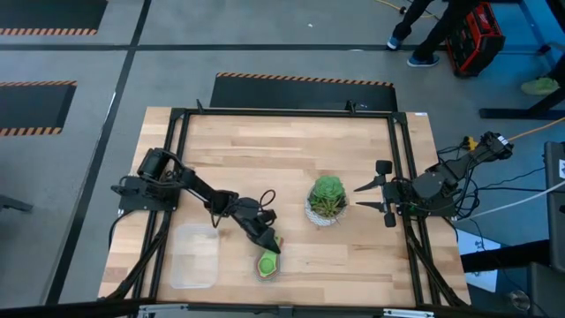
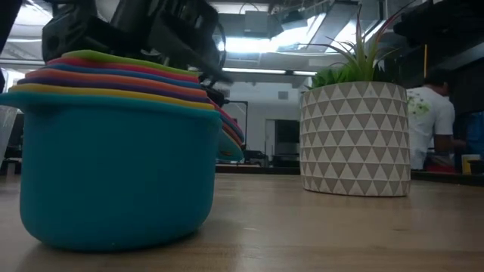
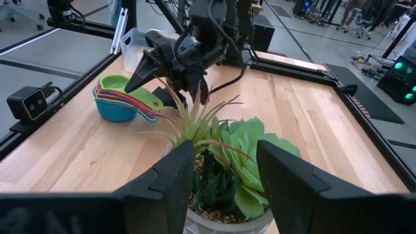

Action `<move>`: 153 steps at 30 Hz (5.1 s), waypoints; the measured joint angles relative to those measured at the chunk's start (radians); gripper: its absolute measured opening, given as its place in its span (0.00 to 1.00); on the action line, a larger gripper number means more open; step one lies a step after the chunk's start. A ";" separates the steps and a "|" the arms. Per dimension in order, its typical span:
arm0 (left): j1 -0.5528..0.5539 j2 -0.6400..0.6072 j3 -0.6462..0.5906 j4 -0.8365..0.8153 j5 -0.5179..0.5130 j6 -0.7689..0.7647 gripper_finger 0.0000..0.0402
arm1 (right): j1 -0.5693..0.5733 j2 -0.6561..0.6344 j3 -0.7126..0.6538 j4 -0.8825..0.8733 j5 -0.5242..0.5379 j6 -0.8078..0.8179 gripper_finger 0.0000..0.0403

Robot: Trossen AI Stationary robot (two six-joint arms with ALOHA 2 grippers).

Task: Nest measuring cups in basket
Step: Put the stacked measuring cup into the transparent bin

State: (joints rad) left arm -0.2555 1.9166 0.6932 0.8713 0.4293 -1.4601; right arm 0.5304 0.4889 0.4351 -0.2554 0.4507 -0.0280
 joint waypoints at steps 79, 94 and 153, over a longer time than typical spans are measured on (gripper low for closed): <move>-0.009 0.129 0.150 0.005 0.140 0.049 0.23 | 0.000 0.009 0.000 -0.008 0.000 -0.003 0.43; -0.009 0.130 0.148 0.037 0.176 0.012 0.21 | 0.000 0.009 0.000 -0.008 0.000 -0.004 0.43; 0.076 -0.536 0.147 -0.881 0.630 0.317 0.21 | 0.000 0.009 0.000 -0.003 0.000 0.003 0.43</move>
State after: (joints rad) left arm -0.1796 1.3808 0.8406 -0.0096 1.0597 -1.1427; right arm 0.5301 0.4976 0.4347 -0.2581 0.4511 -0.0252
